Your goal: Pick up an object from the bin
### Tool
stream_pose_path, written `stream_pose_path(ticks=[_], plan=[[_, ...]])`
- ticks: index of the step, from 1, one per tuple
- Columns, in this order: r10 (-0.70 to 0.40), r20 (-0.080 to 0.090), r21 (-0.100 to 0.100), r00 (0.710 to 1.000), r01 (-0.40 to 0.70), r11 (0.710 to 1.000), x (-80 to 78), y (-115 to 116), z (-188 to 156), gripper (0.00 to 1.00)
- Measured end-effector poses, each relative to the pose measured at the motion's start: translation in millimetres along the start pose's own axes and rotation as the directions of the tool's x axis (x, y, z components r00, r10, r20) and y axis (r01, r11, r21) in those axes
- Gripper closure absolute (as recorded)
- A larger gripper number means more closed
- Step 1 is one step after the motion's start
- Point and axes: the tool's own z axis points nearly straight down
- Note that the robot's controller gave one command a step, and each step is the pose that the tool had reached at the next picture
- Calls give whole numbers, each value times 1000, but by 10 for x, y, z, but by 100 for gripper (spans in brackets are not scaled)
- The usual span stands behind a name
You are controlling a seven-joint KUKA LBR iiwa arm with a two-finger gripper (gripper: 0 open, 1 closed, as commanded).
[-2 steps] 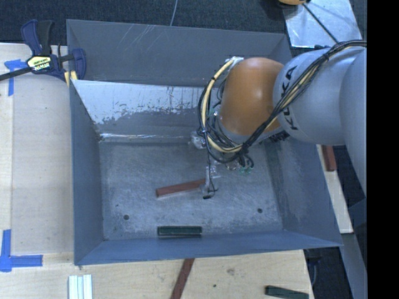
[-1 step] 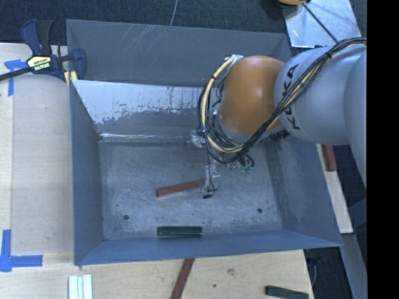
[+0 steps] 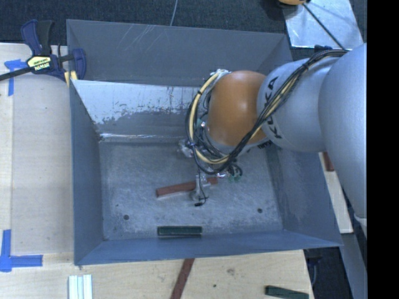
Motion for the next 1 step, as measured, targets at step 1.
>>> stream_pose_path(ticks=[1], plan=[[169,2,-1,986,-169,986,87,57,-5,100]])
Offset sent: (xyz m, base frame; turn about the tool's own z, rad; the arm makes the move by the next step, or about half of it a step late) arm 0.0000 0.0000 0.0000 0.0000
